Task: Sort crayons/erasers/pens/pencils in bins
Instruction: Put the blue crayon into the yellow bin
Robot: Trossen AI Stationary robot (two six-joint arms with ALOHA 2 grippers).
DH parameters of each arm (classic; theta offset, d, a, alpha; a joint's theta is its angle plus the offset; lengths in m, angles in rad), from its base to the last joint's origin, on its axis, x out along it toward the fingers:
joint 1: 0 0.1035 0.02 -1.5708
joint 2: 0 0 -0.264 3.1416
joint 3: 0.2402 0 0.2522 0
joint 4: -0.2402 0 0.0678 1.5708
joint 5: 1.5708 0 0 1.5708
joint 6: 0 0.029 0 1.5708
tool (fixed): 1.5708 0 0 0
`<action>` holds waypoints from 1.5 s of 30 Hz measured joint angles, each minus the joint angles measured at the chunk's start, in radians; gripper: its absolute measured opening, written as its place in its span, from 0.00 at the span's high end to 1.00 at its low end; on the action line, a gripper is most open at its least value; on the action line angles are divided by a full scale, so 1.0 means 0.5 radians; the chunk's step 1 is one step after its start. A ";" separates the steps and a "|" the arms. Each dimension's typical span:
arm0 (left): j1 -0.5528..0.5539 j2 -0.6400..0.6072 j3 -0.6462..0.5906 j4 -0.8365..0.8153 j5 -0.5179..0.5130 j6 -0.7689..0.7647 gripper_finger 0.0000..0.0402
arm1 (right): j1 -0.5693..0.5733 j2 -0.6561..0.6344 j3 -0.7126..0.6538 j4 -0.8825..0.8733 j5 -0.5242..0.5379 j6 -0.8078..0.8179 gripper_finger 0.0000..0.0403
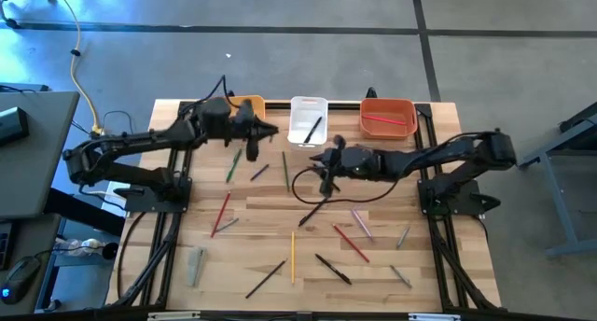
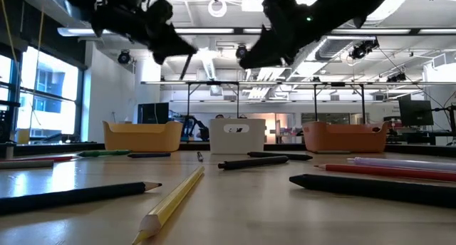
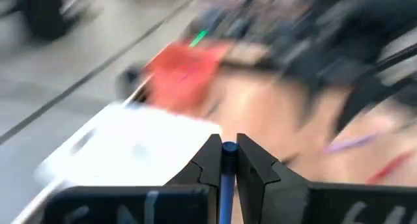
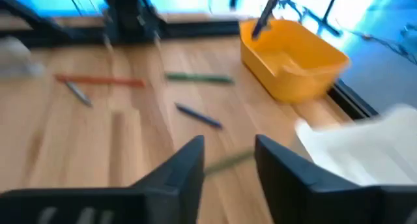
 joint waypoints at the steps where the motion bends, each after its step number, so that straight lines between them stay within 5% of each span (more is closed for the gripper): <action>1: 0.027 0.010 0.072 -0.185 -0.129 0.067 0.98 | -0.013 -0.034 -0.002 -0.076 0.011 -0.003 0.78; 6: 0.171 0.149 0.354 -0.717 -0.621 0.254 0.98 | -0.082 -0.134 -0.004 -0.307 0.011 -0.055 0.97; 9: 0.279 0.277 0.467 -0.849 -0.744 0.317 0.98 | -0.105 -0.149 -0.005 -0.341 0.015 -0.114 0.97; 26: 0.636 1.236 0.941 -1.209 -0.688 0.409 0.98 | 0.073 -0.137 -0.008 -0.357 0.012 -0.139 1.00; 37: 0.649 1.428 0.987 -1.257 -0.637 0.424 0.97 | 0.107 -0.137 -0.008 -0.326 0.018 -0.139 1.00; 45: 0.649 1.432 0.987 -1.253 -0.599 0.407 0.85 | 0.107 -0.137 -0.008 -0.327 0.018 -0.103 1.00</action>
